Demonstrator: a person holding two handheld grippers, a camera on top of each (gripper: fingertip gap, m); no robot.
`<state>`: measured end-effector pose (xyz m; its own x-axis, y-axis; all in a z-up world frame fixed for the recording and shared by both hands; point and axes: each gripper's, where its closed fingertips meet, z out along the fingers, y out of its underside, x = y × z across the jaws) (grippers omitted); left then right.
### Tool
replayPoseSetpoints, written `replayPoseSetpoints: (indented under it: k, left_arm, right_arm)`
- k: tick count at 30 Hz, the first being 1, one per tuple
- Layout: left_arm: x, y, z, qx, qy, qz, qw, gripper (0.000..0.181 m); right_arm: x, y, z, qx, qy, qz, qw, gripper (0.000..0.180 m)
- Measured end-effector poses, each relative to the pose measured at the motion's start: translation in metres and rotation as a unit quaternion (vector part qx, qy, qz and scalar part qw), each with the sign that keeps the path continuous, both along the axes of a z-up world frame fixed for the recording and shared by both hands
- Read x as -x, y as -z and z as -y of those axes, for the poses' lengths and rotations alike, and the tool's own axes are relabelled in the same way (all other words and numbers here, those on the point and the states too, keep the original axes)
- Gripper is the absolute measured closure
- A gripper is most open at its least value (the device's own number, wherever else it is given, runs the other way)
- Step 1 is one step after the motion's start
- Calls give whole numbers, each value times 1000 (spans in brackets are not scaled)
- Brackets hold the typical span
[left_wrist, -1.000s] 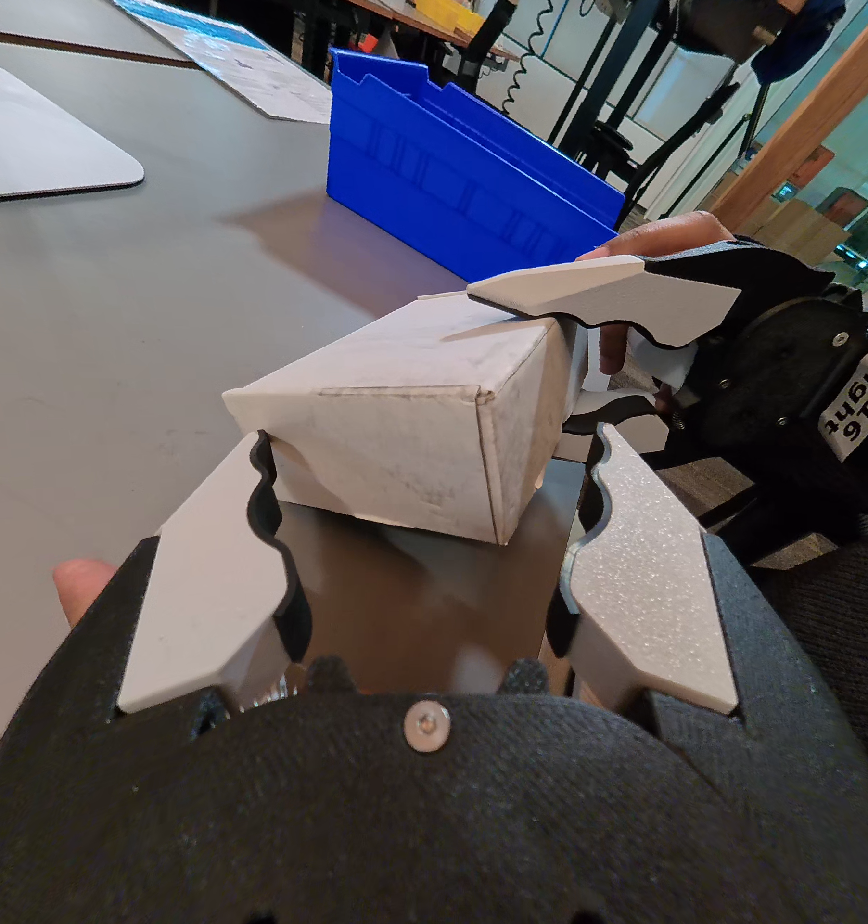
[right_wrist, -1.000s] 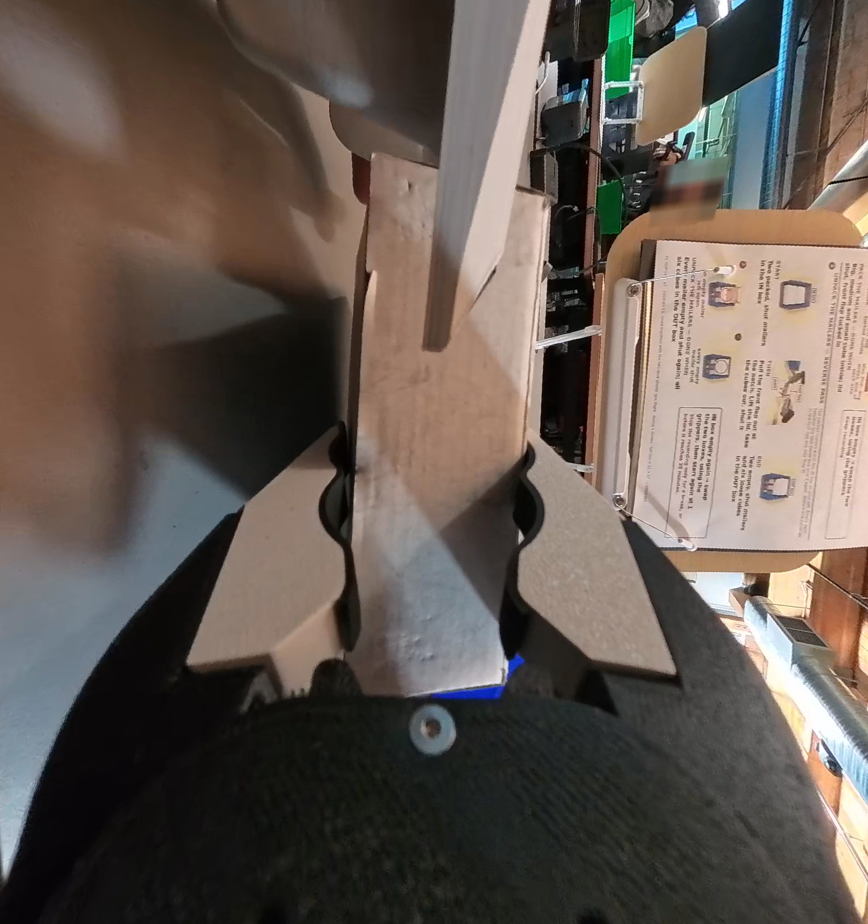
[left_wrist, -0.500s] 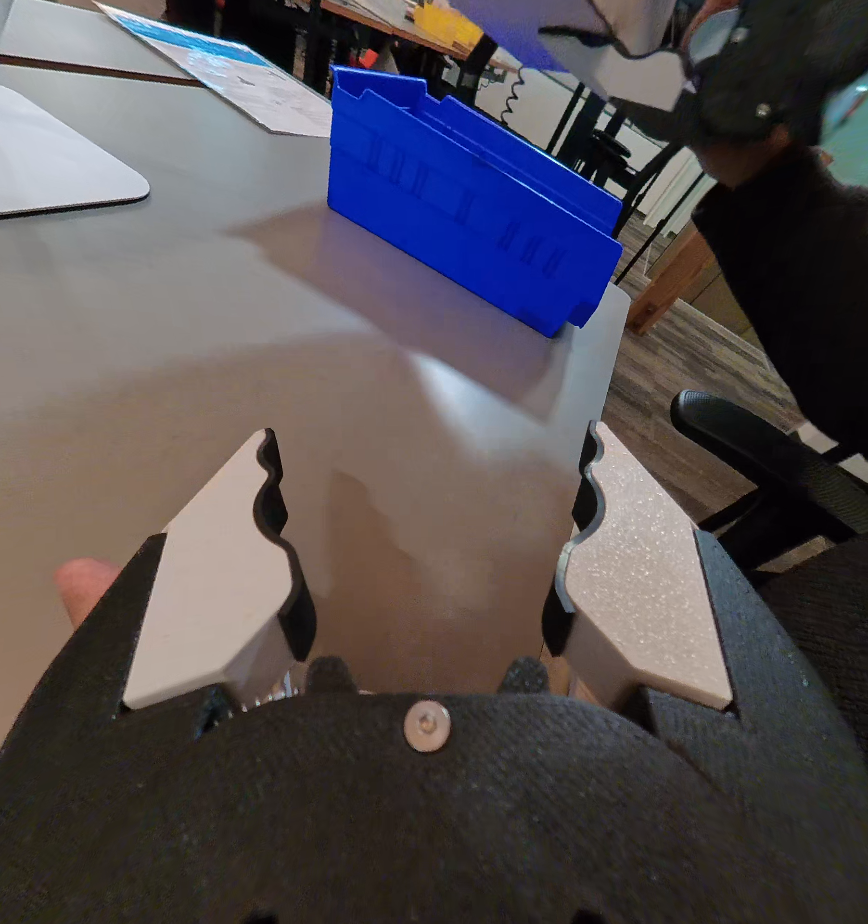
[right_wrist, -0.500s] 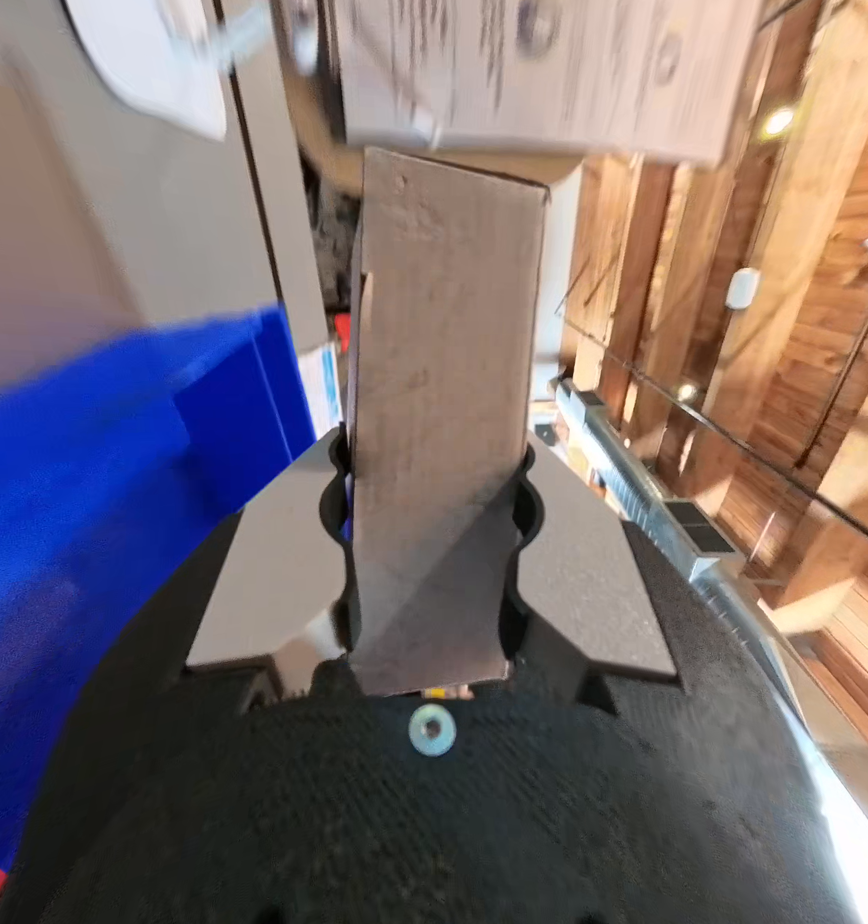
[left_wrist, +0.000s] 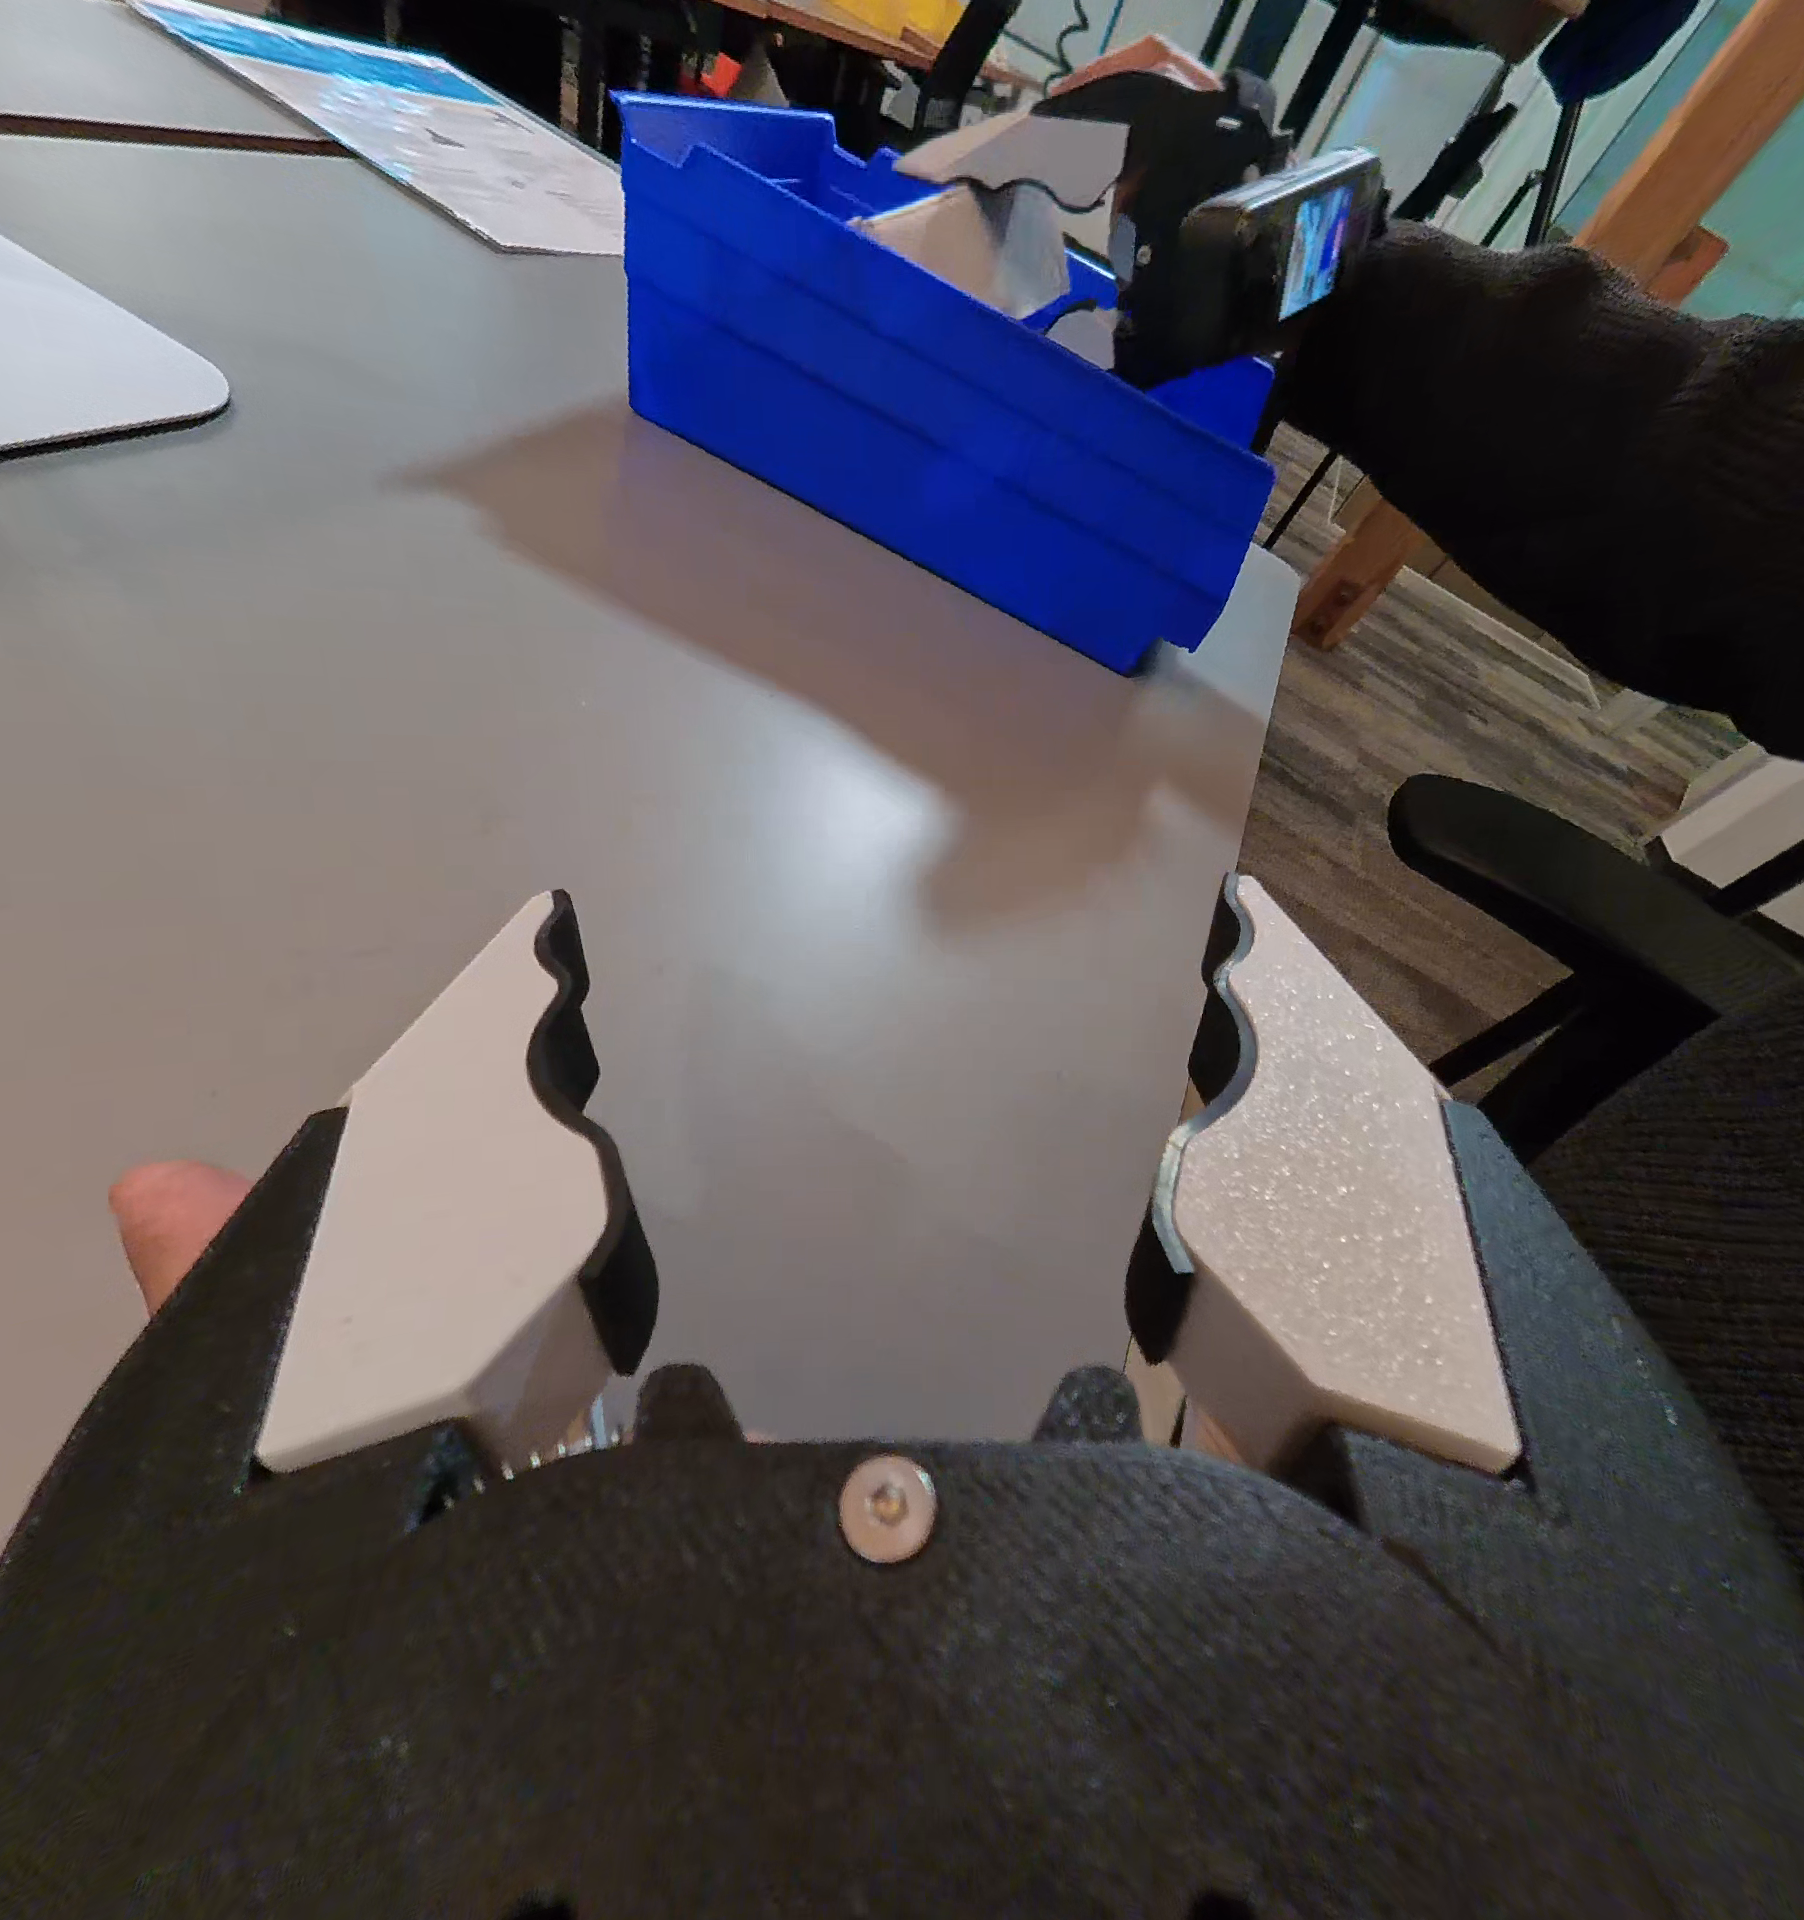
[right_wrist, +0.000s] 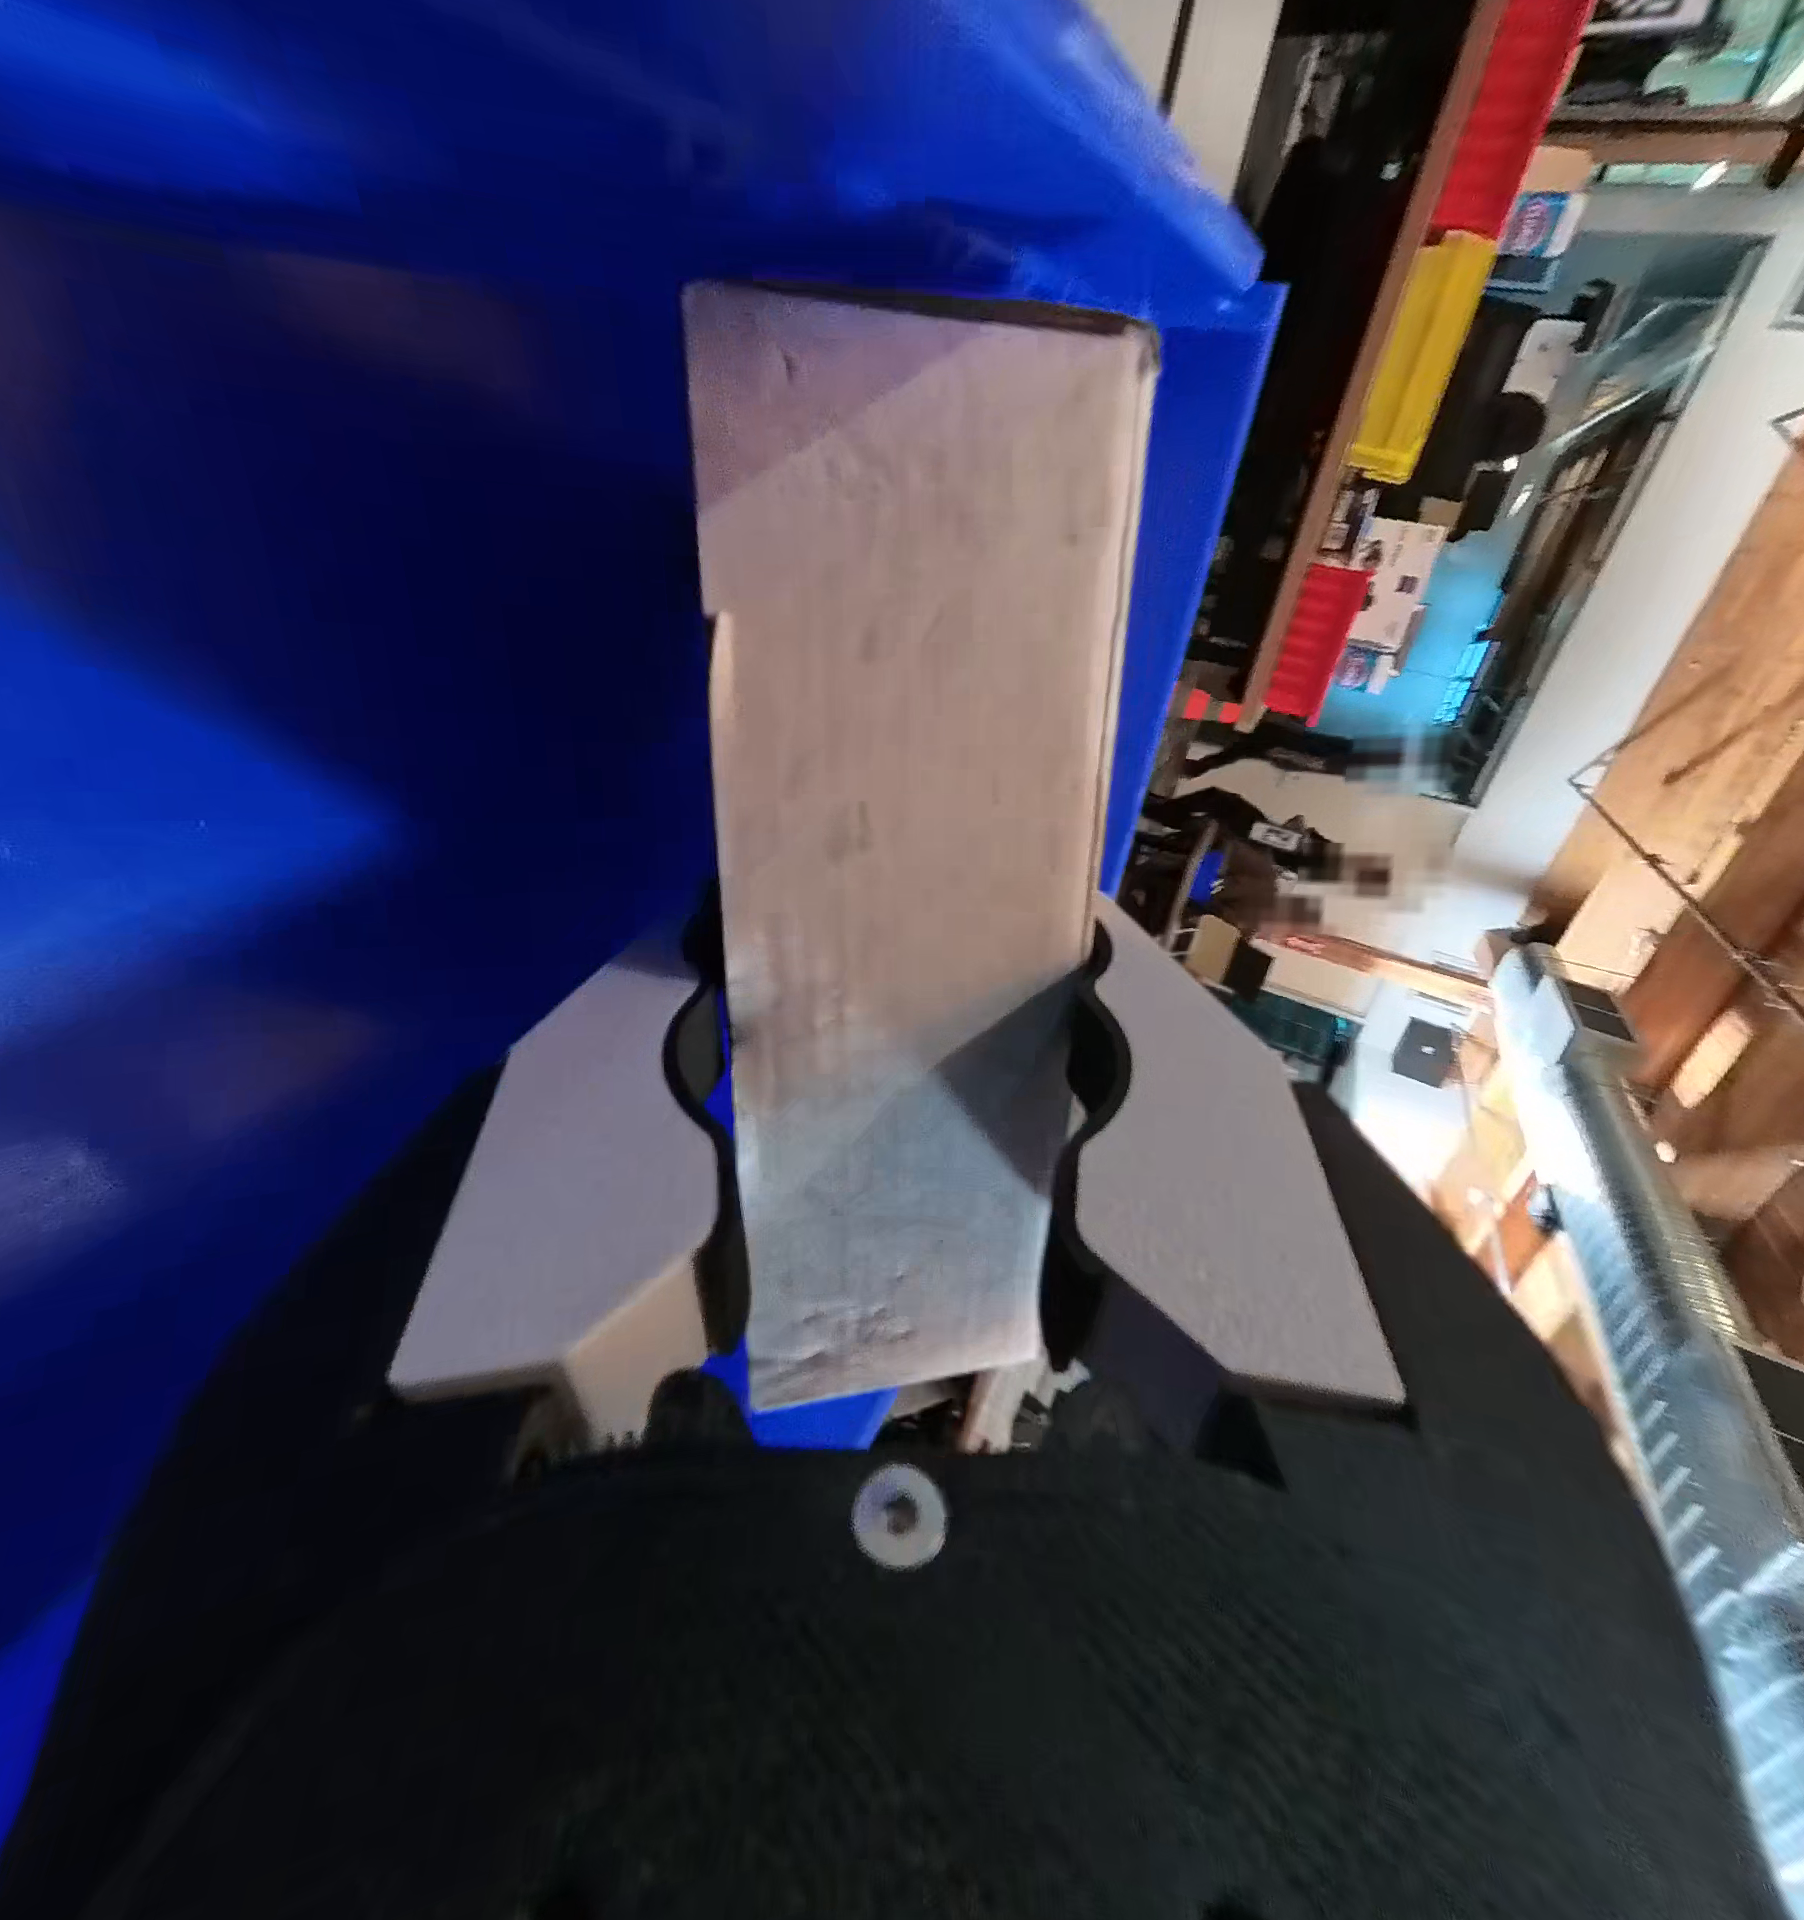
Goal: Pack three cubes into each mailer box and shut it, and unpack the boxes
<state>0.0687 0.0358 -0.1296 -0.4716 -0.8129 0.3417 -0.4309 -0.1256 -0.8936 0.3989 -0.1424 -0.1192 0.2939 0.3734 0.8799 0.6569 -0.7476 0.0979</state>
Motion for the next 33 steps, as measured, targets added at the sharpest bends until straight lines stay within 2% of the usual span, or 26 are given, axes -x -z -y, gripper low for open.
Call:
replayPoseSetpoints:
  k: [3, 8, 11, 14, 16, 18, 19, 21, 24, 26, 29, 32, 33]
  left_arm:
    - [0, -1, -2, 10, -3, 0, 1000, 63]
    - [0, -1, -4, 17, -2, -1, 1000, 64]
    - [1, -2, -3, 13, 0, 2, 1000, 64]
    - [2, -2, -3, 11, 1, 3, 1000, 64]
    - [2, -2, -2, 10, 3, 3, 1000, 64]
    - [2, -2, -1, 8, 4, 4, 1000, 64]
    - [2, -2, -1, 6, 5, 4, 1000, 64]
    - [2, -2, 0, 4, 7, 5, 1000, 64]
    - [2, -2, 2, -1, 10, 7, 1000, 64]
    - [2, -2, 3, -4, 10, 8, 1000, 64]
    - [2, -2, 2, -1, 7, 8, 1000, 64]
    - [2, -2, 1, 4, 6, 7, 1000, 65]
    - [2, -3, 1, 4, 5, 9, 1000, 65]
  right_arm:
    - [-2, 8, 8, 6, 27, -45, 999, 105]
    - [7, 12, 35, 11, 118, -146, 982, 75]
    - [21, 6, 50, 2, 153, -184, 971, 74]
    - [36, 5, 61, 2, 174, -219, 960, 94]
    - [58, 18, 67, 35, 191, -290, 937, 124]
    - [84, 34, 69, 79, 201, -376, 901, 161]
    - [92, 39, 68, 95, 201, -402, 888, 171]
    - [82, 45, 61, 92, 196, -382, 898, 167]
    - [64, 50, 47, 84, 188, -356, 911, 175]
    - [55, 50, 35, 66, 179, -355, 915, 173]
    - [44, 52, 20, 47, 171, -374, 910, 173]
    - [33, 54, 24, 59, 186, -373, 907, 176]
    - [29, 54, 27, 59, 191, -365, 909, 172]
